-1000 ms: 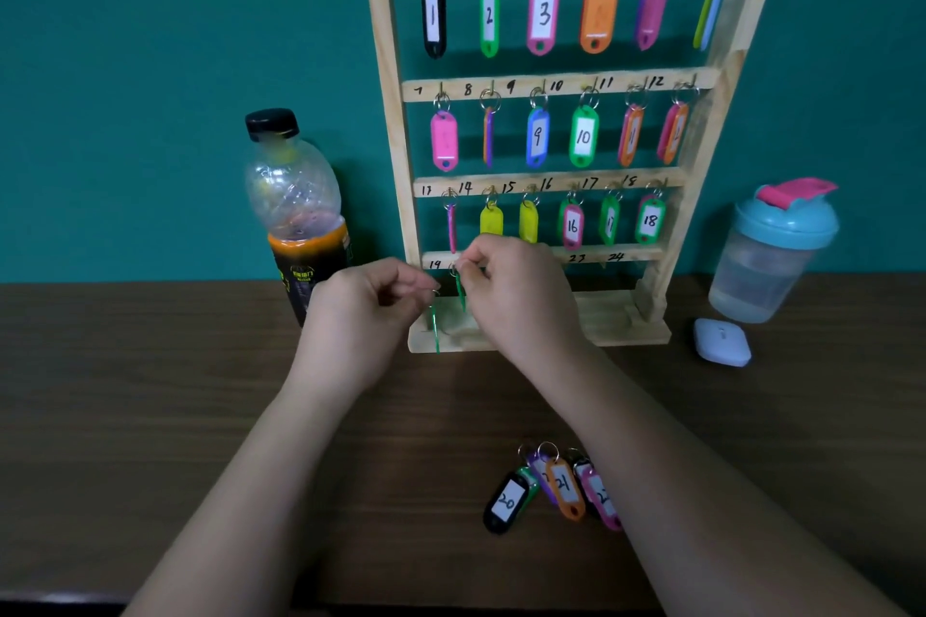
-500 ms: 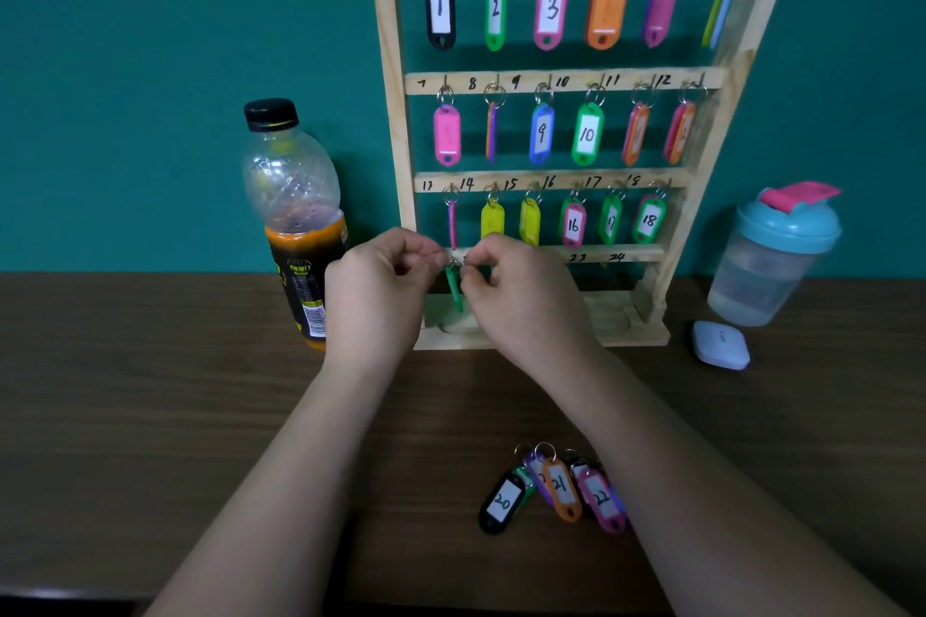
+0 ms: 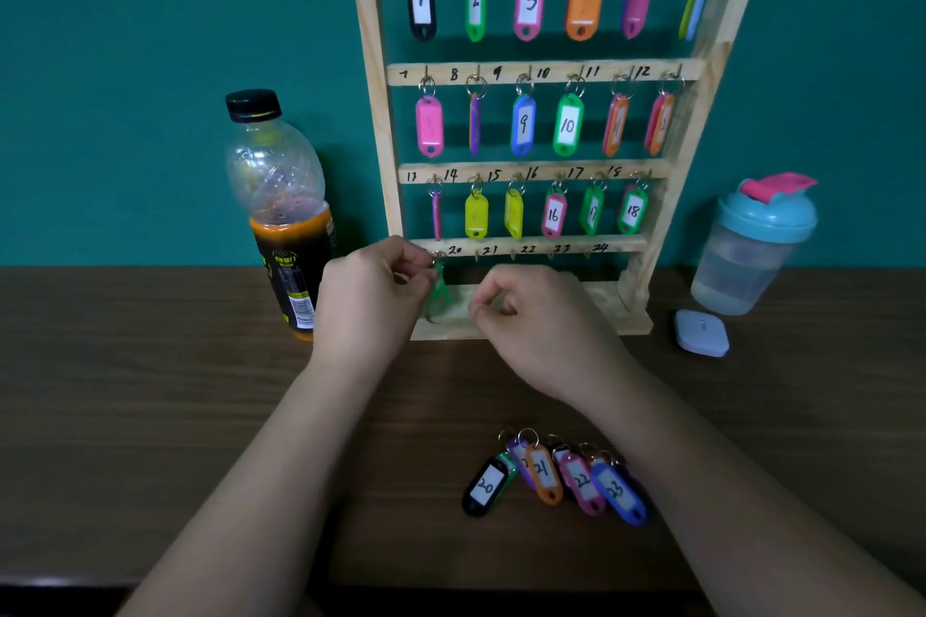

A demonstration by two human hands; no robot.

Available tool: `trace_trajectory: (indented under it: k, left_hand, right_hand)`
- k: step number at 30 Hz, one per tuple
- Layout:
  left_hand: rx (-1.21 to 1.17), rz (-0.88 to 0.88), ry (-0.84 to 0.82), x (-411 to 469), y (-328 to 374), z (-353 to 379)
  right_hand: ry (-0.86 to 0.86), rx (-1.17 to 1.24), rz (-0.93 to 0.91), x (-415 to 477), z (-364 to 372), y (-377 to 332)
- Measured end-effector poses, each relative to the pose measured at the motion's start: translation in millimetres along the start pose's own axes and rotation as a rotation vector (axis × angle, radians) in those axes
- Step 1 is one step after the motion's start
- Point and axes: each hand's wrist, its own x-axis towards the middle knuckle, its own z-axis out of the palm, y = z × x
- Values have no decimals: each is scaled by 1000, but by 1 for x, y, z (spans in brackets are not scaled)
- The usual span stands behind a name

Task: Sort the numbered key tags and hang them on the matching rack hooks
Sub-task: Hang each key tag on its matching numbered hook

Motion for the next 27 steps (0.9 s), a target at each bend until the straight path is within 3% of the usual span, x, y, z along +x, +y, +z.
trace_trajectory:
  k: [4,8,16,27]
  left_hand:
    - [6,-11,-85,-16,3,-12]
    - [23,45,-310,-34,8,-22]
    - [1,45,-670,-64,18,-14]
    - [58,70,-792,-68,29,-7]
  right_hand:
    - [-251,-68,67,-16,-11,6]
    - [-447,-128,71,-26,-18,11]
    - [-518,-156,73,-37,-25,16]
    - [-586,-134,77,-45,-22,12]
